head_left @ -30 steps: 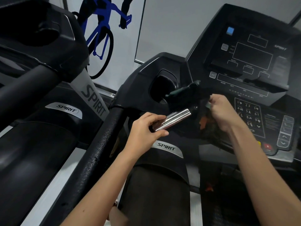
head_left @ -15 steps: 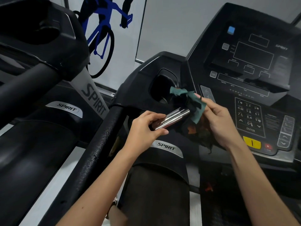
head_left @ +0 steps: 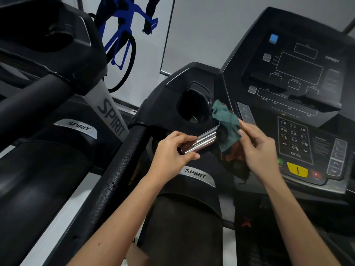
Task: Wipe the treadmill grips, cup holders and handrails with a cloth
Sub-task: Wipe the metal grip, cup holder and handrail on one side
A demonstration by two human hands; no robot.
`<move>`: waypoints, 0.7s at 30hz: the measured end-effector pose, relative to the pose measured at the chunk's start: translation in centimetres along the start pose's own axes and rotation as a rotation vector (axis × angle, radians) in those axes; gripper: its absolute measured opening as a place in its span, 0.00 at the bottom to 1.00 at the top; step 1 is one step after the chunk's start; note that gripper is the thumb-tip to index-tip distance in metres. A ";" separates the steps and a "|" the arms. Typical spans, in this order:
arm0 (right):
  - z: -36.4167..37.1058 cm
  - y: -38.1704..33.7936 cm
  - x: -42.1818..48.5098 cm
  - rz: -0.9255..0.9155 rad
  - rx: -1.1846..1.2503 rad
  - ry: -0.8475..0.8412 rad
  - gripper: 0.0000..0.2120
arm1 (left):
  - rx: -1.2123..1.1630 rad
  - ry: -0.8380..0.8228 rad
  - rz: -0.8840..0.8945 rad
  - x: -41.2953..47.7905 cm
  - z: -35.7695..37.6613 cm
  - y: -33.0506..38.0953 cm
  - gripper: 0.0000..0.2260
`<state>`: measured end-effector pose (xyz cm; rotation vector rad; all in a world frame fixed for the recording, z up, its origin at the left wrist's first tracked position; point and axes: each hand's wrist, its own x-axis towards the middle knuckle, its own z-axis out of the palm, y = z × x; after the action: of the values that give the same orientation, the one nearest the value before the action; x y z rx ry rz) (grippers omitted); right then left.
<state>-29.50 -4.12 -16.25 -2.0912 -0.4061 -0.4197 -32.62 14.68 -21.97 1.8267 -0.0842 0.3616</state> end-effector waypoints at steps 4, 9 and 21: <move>-0.4 0.1 -1.0 -0.046 -0.042 0.144 0.16 | -0.003 0.003 0.004 0.0 0.0 -0.1 0.21; -0.4 -1.1 0.4 -0.062 -0.066 0.044 0.16 | 0.002 0.001 0.001 0.1 0.0 -0.2 0.21; 0.1 -1.2 3.6 0.434 0.397 -0.059 0.16 | -0.004 -0.013 -0.005 0.1 -0.2 -0.1 0.21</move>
<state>-26.84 -2.98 -13.87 -1.7398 -0.0519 -0.0155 -32.56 14.88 -21.97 1.8255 -0.0893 0.3460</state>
